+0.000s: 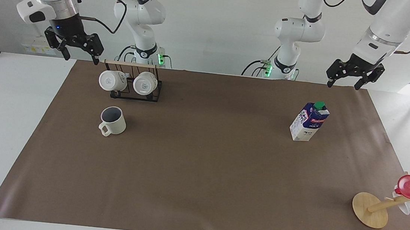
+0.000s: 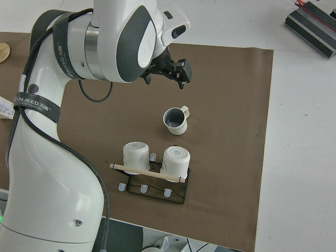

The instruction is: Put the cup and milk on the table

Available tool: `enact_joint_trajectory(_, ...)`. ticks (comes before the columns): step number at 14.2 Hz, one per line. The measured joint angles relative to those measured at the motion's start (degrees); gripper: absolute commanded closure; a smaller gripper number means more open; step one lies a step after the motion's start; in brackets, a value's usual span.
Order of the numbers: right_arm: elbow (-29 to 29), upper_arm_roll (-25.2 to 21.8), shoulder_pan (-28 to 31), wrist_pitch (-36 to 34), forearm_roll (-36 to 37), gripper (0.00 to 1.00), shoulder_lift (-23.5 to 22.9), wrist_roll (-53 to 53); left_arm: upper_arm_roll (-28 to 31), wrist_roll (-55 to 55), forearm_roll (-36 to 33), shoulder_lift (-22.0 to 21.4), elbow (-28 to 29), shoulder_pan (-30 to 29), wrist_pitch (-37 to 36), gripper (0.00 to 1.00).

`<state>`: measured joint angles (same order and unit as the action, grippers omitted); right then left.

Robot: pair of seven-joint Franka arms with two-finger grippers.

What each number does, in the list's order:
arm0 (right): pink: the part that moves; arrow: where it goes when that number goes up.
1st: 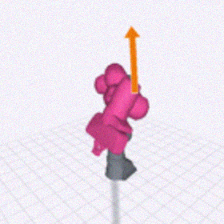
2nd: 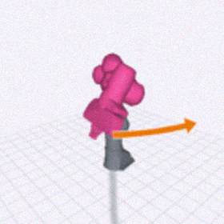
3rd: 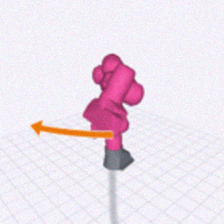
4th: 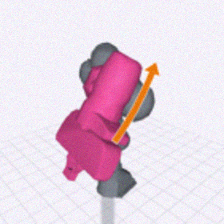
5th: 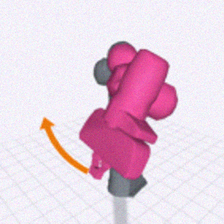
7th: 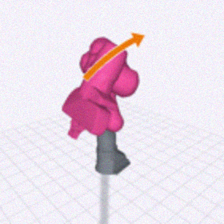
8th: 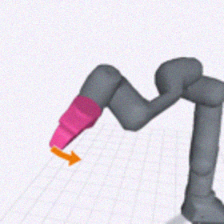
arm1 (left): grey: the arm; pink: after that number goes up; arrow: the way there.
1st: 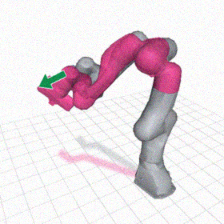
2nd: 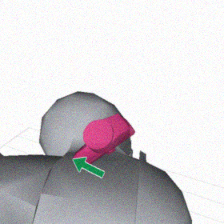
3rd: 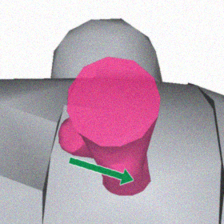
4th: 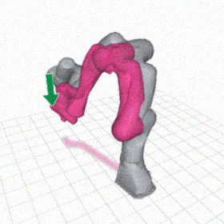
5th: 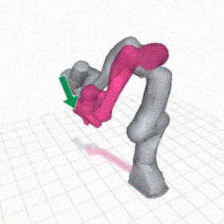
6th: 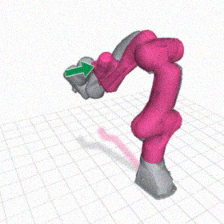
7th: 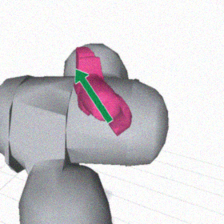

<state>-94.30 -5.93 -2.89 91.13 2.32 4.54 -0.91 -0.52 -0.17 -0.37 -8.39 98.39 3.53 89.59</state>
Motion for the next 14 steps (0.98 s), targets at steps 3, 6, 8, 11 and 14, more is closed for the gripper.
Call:
enact_joint_trajectory(3, -5.1, 0.0, -0.9, 6.7, 0.0, 0.0, -0.3, 0.0, 0.0, 0.0, 0.0, 0.0, 0.0, 0.0, 0.0, 0.0)
enact_joint_trajectory(6, -8.6, 0.1, -3.0, 13.3, 0.0, 0.0, -2.2, -1.3, -0.1, 0.1, 0.0, 0.0, 0.0, 0.0, -0.1, 0.0)
enact_joint_trajectory(8, -9.5, 0.1, -4.0, 16.7, 0.0, 0.0, -5.1, -2.3, -0.1, 0.1, 0.0, -0.1, 0.3, 0.0, -0.3, 0.0)
enact_joint_trajectory(11, -11.4, 0.0, -4.0, 22.2, 0.0, 0.0, -10.1, -3.4, -0.1, 0.1, 0.0, -0.9, 3.3, 0.0, 0.1, 0.0)
enact_joint_trajectory(14, -16.2, 0.0, -4.0, 27.8, 0.0, 0.0, -11.6, -4.7, -0.1, 0.1, 0.0, -3.1, 8.5, 0.0, 3.5, 0.0)
